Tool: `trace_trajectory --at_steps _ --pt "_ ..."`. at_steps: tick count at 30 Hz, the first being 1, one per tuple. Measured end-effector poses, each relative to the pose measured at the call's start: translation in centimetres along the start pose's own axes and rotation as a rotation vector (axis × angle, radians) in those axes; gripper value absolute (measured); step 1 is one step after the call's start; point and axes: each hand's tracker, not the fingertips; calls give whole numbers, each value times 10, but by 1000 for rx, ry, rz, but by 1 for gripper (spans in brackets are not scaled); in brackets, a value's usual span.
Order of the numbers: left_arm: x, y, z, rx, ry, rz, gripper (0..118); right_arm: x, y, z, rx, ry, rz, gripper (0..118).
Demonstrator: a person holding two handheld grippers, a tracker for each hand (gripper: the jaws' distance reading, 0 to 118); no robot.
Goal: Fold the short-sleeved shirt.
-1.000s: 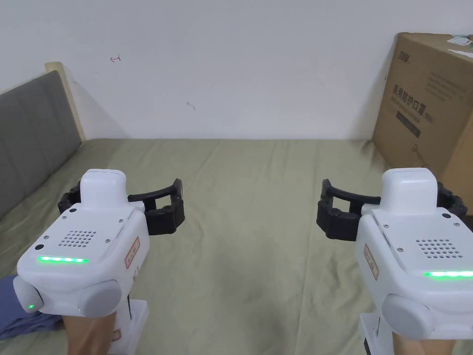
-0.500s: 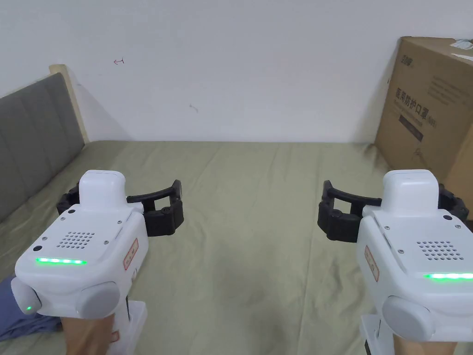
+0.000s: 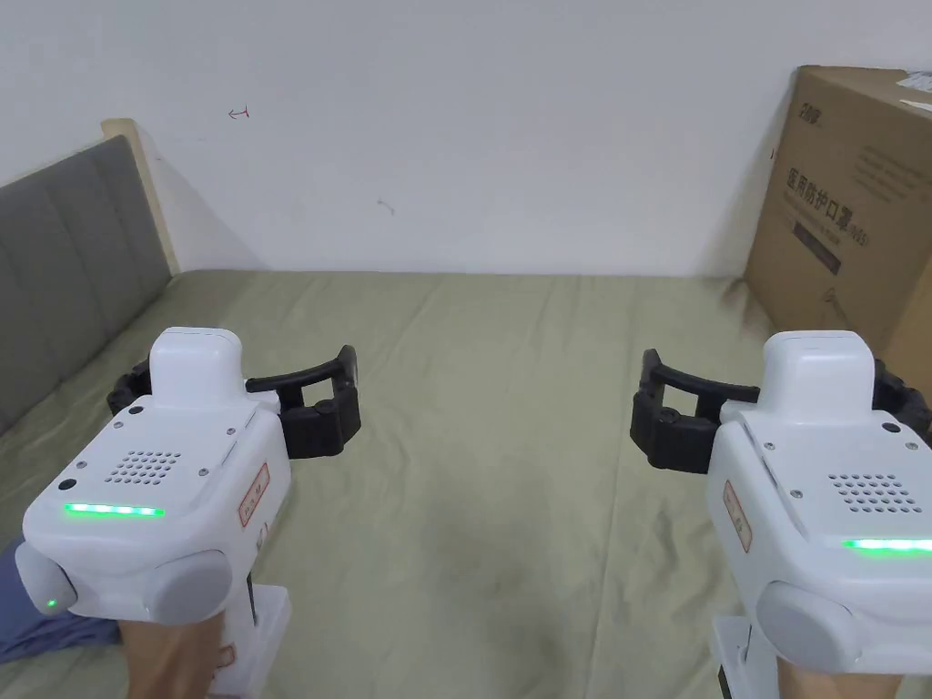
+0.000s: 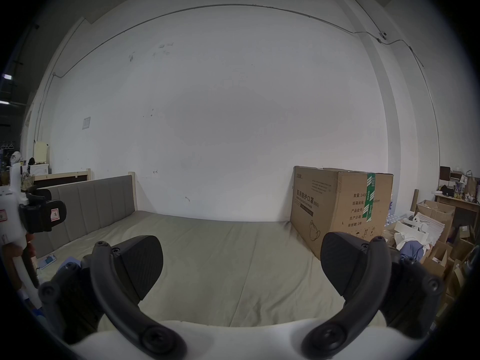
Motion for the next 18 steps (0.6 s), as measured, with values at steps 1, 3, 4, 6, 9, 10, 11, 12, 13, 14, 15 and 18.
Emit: trace_trajectory --at_steps 1,3,4,6,9,10,11,12,13,14,15,18 --pt "0 0 0 0 0 0 118 0 0 0 1 2 0 118" --pt "-1 0 1 0 1 0 118 -1 1 0 2 3 -2 118" --pt "-1 0 1 1 2 2 118 -1 1 0 3 5 -2 118" --pt "-2 0 2 0 3 4 118 -2 2 1 5 7 -4 118" --pt "-2 0 2 3 0 5 118 -3 3 1 5 2 -4 118" --pt "-2 0 2 2 2 3 118 -5 4 0 3 -7 1 118" --pt "-2 0 2 1 3 2 118 -6 4 -1 -5 -14 6 118" --pt "-3 0 2 0 3 3 118 -7 5 -2 -20 -24 9 118" --pt "-3 0 3 -1 2 4 118 -8 6 -4 -52 -48 4 118" --pt "-4 -1 3 -2 2 5 118 -9 7 -6 -84 -79 -9 118" --pt "-4 -1 3 -3 1 6 118 -11 7 -7 -110 -114 -27 118" --pt "-5 0 4 -1 3 12 118 -12 8 -9 -197 -256 -154 118"
